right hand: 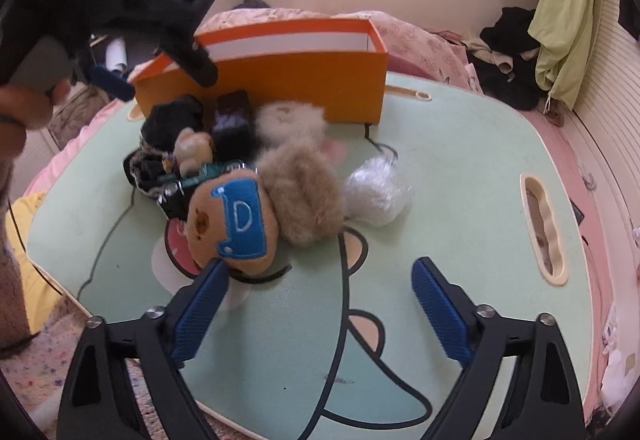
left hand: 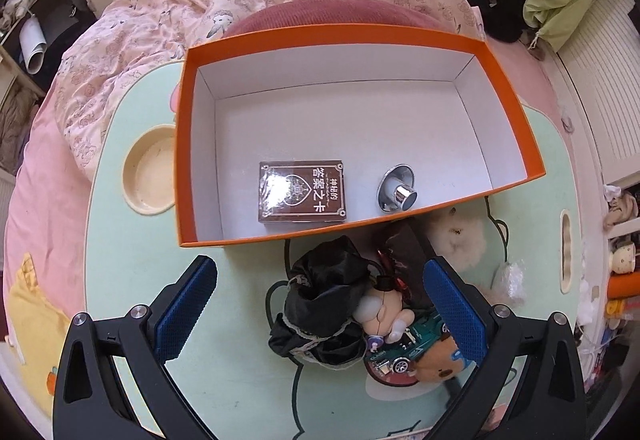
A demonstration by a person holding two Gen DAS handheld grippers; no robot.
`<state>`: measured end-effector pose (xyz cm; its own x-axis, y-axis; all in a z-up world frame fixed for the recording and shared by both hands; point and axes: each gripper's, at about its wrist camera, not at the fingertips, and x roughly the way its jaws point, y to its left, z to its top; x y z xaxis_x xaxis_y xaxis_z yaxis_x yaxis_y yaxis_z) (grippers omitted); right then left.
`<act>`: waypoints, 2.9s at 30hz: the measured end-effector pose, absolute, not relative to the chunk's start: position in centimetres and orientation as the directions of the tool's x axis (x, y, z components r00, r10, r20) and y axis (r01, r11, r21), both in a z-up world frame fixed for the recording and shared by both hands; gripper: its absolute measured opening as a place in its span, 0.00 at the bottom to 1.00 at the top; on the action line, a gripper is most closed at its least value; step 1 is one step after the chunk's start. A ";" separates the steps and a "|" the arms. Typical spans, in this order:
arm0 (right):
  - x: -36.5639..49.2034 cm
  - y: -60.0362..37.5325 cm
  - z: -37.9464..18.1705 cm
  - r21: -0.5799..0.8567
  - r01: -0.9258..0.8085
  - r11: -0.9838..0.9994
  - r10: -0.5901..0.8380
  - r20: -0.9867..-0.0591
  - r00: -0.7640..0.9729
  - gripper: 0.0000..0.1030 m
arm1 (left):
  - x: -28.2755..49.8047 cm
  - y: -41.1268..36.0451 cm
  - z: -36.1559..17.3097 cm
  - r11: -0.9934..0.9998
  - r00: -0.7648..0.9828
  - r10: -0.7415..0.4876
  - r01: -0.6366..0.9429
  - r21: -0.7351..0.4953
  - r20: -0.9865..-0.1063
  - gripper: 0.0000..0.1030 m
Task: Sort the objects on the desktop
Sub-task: 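Move the left tool over the box toward the brown card, then reach the right tool into the box and grasp the metal cup, then lift the metal cup out with the right tool while the left tool closes on the brown card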
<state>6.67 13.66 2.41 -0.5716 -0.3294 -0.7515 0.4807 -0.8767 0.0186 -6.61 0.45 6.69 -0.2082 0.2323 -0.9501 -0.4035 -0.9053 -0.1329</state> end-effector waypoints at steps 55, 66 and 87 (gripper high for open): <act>-1.4 14.3 3.2 0.297 0.453 -0.841 -0.413 -0.893 -0.181 0.24 | -9.3 0.5 8.2 -0.846 -0.112 0.297 -0.491 -0.207 -0.948 1.00; 0.6 13.4 1.7 0.231 0.488 -0.842 -0.386 -0.890 -0.244 0.25 | -10.1 4.7 6.5 -0.838 -0.097 0.143 -0.541 -0.069 -0.985 0.80; 1.1 17.2 3.4 0.353 0.419 -0.836 -0.518 -0.760 -0.393 0.59 | -11.1 6.3 2.6 -0.811 -0.023 0.011 -0.585 0.005 -1.000 0.80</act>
